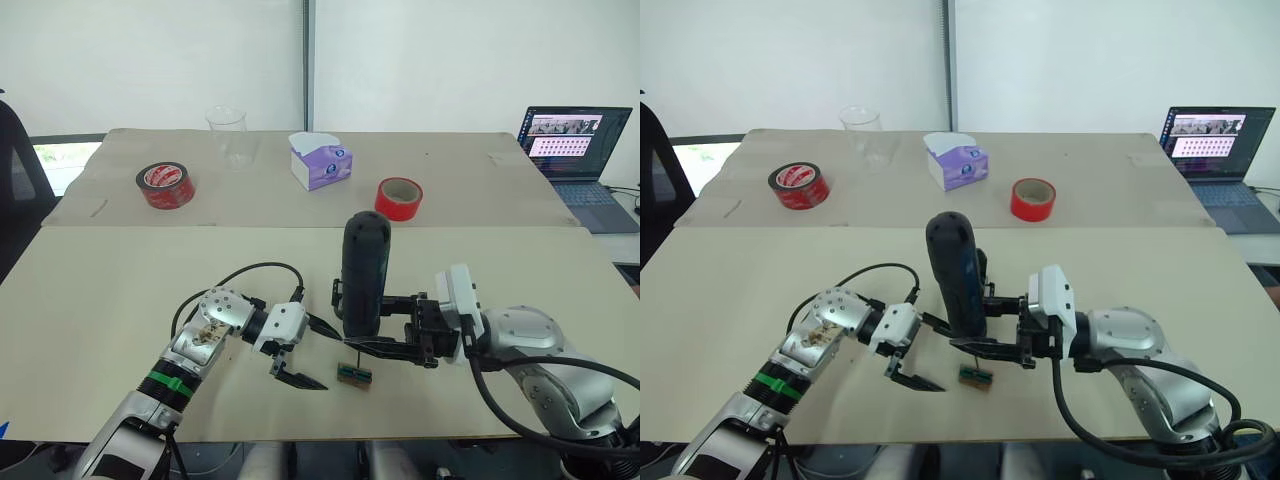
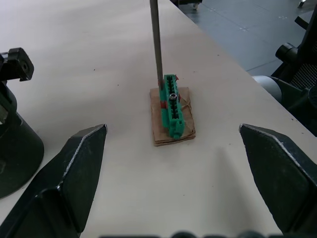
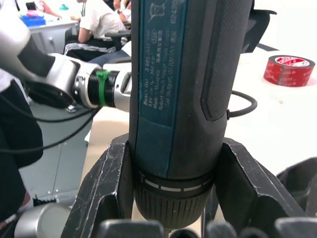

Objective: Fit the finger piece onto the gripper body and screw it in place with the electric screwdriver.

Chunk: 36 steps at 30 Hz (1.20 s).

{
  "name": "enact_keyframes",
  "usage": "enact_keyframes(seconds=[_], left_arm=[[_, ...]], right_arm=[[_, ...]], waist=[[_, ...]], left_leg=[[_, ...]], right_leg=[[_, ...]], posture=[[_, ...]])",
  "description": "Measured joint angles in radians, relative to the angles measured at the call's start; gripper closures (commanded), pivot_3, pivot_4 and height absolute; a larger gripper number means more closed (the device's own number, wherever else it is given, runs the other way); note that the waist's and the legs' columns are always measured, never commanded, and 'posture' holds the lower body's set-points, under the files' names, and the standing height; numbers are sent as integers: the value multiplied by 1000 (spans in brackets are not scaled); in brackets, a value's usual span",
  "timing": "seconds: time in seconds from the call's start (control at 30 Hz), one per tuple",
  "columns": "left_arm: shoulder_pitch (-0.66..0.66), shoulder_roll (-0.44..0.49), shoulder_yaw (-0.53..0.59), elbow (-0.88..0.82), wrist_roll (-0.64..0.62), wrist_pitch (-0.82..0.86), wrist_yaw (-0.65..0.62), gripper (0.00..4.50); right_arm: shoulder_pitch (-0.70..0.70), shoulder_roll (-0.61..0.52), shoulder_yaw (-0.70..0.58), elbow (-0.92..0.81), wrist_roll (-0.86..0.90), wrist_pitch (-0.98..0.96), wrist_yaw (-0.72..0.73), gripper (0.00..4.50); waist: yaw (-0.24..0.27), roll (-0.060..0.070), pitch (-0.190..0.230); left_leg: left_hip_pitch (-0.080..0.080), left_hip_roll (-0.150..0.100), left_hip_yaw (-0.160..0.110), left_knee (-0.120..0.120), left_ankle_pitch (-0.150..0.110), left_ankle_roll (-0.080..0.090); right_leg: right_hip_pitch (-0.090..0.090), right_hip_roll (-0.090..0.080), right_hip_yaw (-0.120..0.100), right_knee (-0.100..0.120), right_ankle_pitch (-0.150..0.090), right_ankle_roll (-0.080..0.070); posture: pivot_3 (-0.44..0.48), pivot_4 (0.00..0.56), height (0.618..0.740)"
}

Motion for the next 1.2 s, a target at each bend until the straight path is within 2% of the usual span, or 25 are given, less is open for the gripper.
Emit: enact_keyframes(seconds=[1.2], left_arm=[[3, 12, 0, 13, -2, -8, -18, 0]], right_arm=[[2, 14, 16, -8, -38, 12, -11, 2613]], waist=[[0, 0, 0]], left_leg=[[0, 0, 0, 0, 0, 0]], right_leg=[[0, 0, 0, 0, 0, 0]], posture=[[0, 150, 740]])
